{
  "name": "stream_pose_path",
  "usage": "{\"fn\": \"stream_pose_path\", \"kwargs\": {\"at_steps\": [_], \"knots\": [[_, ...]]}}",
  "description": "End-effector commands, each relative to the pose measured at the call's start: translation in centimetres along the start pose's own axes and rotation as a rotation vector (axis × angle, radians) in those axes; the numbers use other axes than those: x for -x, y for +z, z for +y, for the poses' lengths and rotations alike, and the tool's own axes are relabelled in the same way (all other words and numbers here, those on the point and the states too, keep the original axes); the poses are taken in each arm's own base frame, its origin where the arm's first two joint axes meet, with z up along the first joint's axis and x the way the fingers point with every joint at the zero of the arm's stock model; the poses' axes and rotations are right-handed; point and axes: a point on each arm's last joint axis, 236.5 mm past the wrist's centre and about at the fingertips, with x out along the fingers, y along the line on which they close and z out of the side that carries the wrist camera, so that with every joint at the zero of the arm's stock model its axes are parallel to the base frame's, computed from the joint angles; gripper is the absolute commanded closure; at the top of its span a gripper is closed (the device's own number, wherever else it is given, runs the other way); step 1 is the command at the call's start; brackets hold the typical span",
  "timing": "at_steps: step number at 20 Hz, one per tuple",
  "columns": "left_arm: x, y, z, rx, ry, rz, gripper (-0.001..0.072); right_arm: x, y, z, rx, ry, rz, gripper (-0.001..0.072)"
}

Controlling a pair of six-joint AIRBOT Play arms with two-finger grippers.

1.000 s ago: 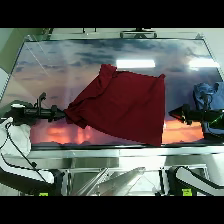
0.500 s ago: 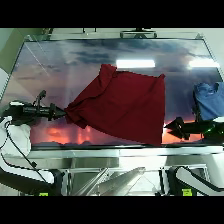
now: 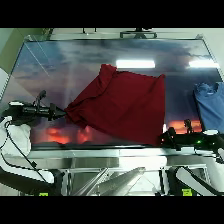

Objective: Fold the shirts.

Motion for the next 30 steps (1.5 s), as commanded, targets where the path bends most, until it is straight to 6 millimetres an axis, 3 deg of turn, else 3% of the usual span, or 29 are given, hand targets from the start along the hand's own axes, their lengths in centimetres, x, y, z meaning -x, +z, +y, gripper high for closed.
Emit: {"fn": "stream_pose_path", "kwargs": {"at_steps": [1,3,7,9,11,12,14,15,16,18,20,22,24,25,27,28,30], "knots": [[0.0,0.0,-0.1,-0.002,-0.003,0.002,0.0685,-0.8,0.9,0.7,0.053,0.056,-0.067,0.0413],[0.0,-0.3,-0.4,-0.002,-0.014,0.014,0.0685,-0.7,1.6,1.7,0.061,0.096,-0.097,0.0418],[0.0,-0.3,-0.4,-0.002,-0.015,0.015,0.0685,-0.8,2.1,1.4,0.061,0.089,-0.112,0.0425],[0.0,-0.3,-0.4,-0.002,-0.014,0.015,0.0685,-1.1,1.9,1.1,0.045,0.092,-0.092,0.0604],[0.0,-0.3,-0.8,0.003,-0.031,0.015,0.0685,-1.3,2.0,2.0,0.045,0.141,-0.088,0.0696],[0.1,-0.5,-2.3,0.001,-0.092,0.020,0.0686,-1.0,2.1,3.7,0.060,0.211,-0.092,0.0696],[1.3,0.1,-6.3,-0.065,-0.208,-0.022,0.0688,1.7,2.4,9.8,0.159,0.453,-0.123,0.0696],[2.4,0.6,-9.0,-0.108,-0.257,-0.067,0.0688,4.4,2.4,13.5,0.227,0.586,-0.143,0.0697],[3.9,0.8,-11.9,-0.166,-0.310,-0.107,0.0687,7.5,2.4,16.7,0.300,0.686,-0.175,0.0696],[8.4,-0.3,-19.8,-0.359,-0.449,-0.167,0.0687,15.5,1.6,23.7,0.515,0.852,-0.292,0.0696],[14.6,-3.2,-29.7,-0.633,-0.613,-0.286,0.0688,24.6,-2.1,30.9,0.790,0.963,-0.454,0.0697],[20.0,-7.7,-38.0,-0.913,-0.689,-0.430,0.0688,33.4,-9.3,37.3,1.107,1.039,-0.639,0.0696],[24.0,-14.9,-45.2,-1.214,-0.711,-0.538,0.0686,39.2,-16.3,41.0,1.339,1.013,-0.831,0.0696],[25.2,-18.6,-47.9,-1.345,-0.706,-0.587,0.0686,41.3,-19.5,42.2,1.433,0.982,-0.935,0.0696],[26.6,-24.2,-51.6,-1.551,-0.632,-0.702,0.0685,43.7,-24.0,43.6,1.551,0.915,-1.102,0.0696],[27.0,-25.2,-52.8,-1.583,-0.557,-0.774,0.0684,44.3,-25.3,43.9,1.574,0.879,-1.166,0.0696],[27.9,-23.3,-53.2,-1.518,-0.355,-0.898,0.0684,44.3,-24.7,43.9,1.561,0.785,-1.224,0.0696]]}}
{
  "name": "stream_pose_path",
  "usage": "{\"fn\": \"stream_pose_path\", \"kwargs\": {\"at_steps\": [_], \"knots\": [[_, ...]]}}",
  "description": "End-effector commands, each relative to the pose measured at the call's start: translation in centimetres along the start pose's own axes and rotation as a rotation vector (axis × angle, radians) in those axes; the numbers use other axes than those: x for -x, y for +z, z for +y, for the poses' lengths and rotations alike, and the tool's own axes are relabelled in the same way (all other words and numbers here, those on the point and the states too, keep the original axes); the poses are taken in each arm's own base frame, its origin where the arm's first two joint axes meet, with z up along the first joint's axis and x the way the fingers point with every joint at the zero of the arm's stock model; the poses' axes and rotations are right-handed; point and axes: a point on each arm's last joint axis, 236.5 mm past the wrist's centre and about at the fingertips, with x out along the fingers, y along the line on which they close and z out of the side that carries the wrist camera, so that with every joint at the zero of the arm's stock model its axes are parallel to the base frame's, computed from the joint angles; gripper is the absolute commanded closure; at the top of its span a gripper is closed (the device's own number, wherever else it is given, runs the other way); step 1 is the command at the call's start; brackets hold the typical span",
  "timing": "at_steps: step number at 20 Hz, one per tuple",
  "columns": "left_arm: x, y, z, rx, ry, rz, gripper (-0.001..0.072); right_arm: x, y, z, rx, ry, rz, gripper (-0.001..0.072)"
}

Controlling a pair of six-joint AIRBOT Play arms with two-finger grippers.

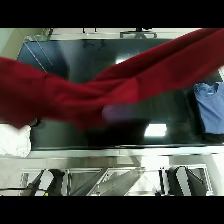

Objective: Fold the shirts.

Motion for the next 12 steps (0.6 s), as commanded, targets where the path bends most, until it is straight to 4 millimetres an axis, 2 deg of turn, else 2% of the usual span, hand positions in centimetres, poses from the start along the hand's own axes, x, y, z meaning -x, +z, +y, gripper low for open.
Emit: {"fn": "stream_pose_path", "kwargs": {"at_steps": [1,3,5,6,7,9,11,12], "knots": [[-1.1,3.2,-1.7,-0.140,0.204,0.003,0.0684,-0.4,1.6,1.6,0.140,-0.142,0.013,0.0695],[1.6,3.2,4.0,-0.072,0.408,0.011,0.0684,1.3,-1.1,-4.5,0.086,-0.370,0.132,0.0696],[4.6,-0.1,11.1,0.049,0.581,0.104,0.0682,2.3,-4.4,-8.8,-0.022,-0.420,0.193,0.0696],[4.7,-2.4,13.8,0.109,0.581,0.160,0.0683,2.3,-6.4,-10.7,-0.090,-0.403,0.203,0.0696],[3.7,-5.2,16.2,0.166,0.546,0.220,0.0682,2.0,-9.1,-13.0,-0.168,-0.385,0.217,0.0696],[1.6,-12.6,21.6,0.279,0.521,0.380,0.0683,1.2,-15.9,-17.9,-0.327,-0.395,0.252,0.0697],[0.3,-21.9,27.7,0.376,0.559,0.560,0.0678,2.3,-25.1,-24.2,-0.481,-0.521,0.331,0.0697],[0.4,-26.4,30.5,0.419,0.599,0.629,0.0677,3.2,-29.5,-27.0,-0.550,-0.590,0.369,0.0697]]}}
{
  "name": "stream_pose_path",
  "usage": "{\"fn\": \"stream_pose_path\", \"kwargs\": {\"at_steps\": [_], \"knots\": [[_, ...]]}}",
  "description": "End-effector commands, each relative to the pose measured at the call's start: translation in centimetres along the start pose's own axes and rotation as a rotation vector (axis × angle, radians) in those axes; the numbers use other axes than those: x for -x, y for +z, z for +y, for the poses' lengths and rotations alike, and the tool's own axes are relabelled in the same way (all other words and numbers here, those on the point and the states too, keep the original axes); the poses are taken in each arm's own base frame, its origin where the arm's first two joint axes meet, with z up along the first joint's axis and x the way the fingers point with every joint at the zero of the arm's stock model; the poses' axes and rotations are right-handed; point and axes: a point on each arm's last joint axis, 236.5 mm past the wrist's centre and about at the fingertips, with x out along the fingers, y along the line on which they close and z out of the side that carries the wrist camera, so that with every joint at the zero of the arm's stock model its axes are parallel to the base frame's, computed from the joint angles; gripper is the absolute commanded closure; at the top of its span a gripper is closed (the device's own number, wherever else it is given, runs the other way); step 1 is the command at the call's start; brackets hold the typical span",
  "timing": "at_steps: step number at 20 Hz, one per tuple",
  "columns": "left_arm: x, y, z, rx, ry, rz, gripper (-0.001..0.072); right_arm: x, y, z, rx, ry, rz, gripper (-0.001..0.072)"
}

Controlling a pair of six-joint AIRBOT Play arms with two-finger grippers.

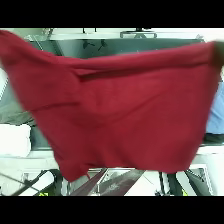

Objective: Fold the shirts.

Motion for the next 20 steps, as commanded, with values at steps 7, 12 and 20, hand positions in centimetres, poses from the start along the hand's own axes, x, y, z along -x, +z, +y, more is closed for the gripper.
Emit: {"fn": "stream_pose_path", "kwargs": {"at_steps": [7,12,20], "knots": [[-19.9,-27.6,26.1,0.352,0.204,0.513,0.0678,-10.9,-24.5,-29.2,-0.510,-0.320,0.266,0.0696],[-21.3,-24.7,30.4,0.381,0.184,0.364,0.0678,-15.9,-22.3,-31.2,-0.566,-0.138,0.183,0.0697],[-18.2,-24.6,30.4,0.422,0.172,0.386,0.0690,-16.6,-17.5,-28.9,-0.516,0.024,0.173,0.0696]]}}
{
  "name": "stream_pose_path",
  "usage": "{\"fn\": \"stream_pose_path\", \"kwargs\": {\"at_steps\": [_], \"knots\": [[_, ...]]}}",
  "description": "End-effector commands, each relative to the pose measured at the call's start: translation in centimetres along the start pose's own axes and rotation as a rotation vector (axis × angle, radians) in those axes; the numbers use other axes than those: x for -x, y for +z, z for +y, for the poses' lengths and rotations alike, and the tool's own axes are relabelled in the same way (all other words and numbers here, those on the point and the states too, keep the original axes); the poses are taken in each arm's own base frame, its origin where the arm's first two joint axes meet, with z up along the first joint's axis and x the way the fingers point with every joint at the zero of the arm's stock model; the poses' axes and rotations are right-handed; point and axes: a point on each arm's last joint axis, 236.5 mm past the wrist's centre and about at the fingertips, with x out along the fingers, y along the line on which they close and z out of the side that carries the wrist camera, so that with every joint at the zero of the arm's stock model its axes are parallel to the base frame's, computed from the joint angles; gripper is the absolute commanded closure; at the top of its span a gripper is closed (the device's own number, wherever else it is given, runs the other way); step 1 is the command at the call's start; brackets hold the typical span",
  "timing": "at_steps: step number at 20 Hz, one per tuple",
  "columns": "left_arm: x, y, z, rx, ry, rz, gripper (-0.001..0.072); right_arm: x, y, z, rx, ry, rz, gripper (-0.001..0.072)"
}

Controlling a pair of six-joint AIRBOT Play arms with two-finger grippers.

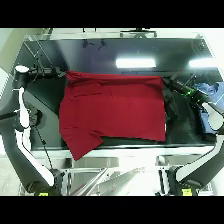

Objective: Fold the shirts.

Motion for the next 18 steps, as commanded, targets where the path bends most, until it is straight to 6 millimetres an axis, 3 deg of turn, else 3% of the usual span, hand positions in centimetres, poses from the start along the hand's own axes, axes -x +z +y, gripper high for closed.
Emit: {"fn": "stream_pose_path", "kwargs": {"at_steps": [1,4,9,14,16,18], "knots": [[0.9,-1.6,-0.3,0.013,-0.043,0.064,0.0690,0.6,-0.7,1.1,0.022,0.059,0.068,0.0696],[2.2,-3.7,-0.9,0.059,-0.096,0.152,0.0697,1.8,-2.7,-0.7,0.018,0.000,0.175,0.0697],[3.6,-6.6,-2.2,0.121,-0.170,0.277,0.0699,3.0,-5.0,-1.7,0.016,-0.032,0.286,0.0696],[1.2,-11.9,-1.9,0.270,-0.194,0.379,0.0699,3.1,-5.1,-1.9,0.012,-0.039,0.292,0.0697],[0.4,-13.8,-0.9,0.307,-0.165,0.402,0.0699,3.2,-5.2,-2.1,-0.002,-0.048,0.296,0.0696],[0.8,-15.6,0.4,0.307,-0.116,0.461,0.0699,3.5,-5.4,-2.3,-0.015,-0.060,0.308,0.0697]]}}
